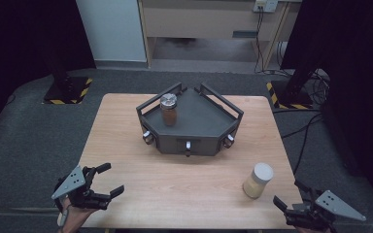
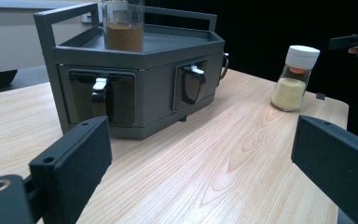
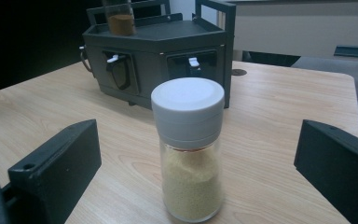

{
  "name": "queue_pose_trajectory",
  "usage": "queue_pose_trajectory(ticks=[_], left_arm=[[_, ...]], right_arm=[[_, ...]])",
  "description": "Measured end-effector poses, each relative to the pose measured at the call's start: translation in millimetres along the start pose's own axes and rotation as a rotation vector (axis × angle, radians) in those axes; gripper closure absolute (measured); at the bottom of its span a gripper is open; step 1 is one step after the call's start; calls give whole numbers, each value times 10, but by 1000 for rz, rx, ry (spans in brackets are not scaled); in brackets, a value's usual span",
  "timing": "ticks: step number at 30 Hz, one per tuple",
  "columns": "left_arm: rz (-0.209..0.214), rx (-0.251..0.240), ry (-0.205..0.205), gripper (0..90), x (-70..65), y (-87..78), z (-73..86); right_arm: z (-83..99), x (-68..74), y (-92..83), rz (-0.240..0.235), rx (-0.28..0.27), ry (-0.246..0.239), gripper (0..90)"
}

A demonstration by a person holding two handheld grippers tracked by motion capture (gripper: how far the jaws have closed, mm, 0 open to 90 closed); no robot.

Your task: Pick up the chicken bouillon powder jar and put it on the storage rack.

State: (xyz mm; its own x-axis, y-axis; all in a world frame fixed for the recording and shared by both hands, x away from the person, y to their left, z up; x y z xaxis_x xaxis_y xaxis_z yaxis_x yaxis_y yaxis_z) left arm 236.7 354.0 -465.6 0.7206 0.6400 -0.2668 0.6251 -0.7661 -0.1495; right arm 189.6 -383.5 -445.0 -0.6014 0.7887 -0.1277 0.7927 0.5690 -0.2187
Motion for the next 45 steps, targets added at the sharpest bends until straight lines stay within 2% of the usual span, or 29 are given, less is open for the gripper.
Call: queue_pose_trajectory(ticks=[5,9,16,22,27,45], left_arm=[[-5,-1,-7,40,7,-5,6],[-5,-3,-12,40,9,-6,8],[-3,-2,-15,40,13,-3,8],[0,1,-20,40,21,6,8],[1,5,-23,40,20,15,10],[1,8,-23,40,14,16,11]], right_arm=[[-83,-68,-76,5,-13,8,11],[-169,-123,-104,-9,-8,7,11],[-331,-233,-133,-30,6,-20,11],[-465,-329,-120,-55,62,-46,11],[-551,-363,-77,-78,85,-67,11],[-517,-346,181,-111,94,-78,11]])
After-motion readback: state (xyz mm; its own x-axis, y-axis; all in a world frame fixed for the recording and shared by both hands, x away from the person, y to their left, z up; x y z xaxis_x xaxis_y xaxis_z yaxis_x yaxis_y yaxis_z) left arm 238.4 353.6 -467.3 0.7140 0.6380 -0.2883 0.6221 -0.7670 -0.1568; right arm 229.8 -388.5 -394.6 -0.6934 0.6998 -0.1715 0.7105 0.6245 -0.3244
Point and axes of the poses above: each handheld gripper's, and its own axes: y roughly forward along the jaws, z roughly out of its underside, x roughly to its left, the point moved 7 cm from there along y, roughly forward along the jaws, and after that the axes turned 11 degrees about -y, right-handed, at the moved point
